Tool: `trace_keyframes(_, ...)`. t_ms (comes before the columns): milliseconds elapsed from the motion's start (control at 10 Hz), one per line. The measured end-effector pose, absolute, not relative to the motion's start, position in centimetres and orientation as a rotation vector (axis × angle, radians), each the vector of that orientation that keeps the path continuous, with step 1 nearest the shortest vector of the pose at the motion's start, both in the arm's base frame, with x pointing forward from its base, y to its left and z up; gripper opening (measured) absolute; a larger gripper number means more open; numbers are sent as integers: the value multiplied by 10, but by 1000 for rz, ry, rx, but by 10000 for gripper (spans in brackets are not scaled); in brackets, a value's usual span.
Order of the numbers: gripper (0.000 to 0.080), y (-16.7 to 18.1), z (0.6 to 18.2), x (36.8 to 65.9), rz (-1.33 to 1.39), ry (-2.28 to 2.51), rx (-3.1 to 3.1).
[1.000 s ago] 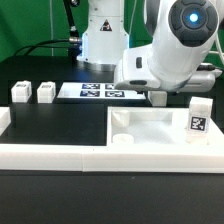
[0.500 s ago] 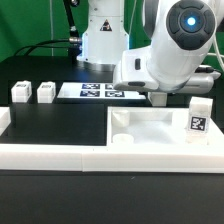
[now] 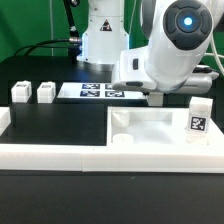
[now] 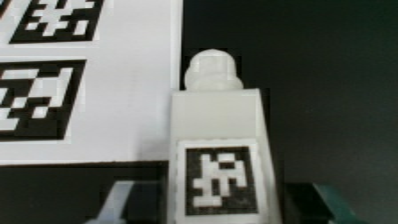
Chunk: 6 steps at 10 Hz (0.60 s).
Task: Assemble square table
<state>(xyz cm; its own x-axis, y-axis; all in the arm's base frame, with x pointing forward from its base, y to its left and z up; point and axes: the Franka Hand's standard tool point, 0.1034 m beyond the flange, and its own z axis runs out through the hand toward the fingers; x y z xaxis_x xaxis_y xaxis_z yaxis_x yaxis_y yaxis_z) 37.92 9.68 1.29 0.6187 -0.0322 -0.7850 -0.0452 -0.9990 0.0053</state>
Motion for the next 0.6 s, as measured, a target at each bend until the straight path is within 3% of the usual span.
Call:
trace_keyframes(200,288,94,16,381,1373,68,-2811)
trace_keyframes(400,290,80,68,418,1267,34,-2836)
trace_keyframes(600,290,58,109,434,1123,-11,-2871)
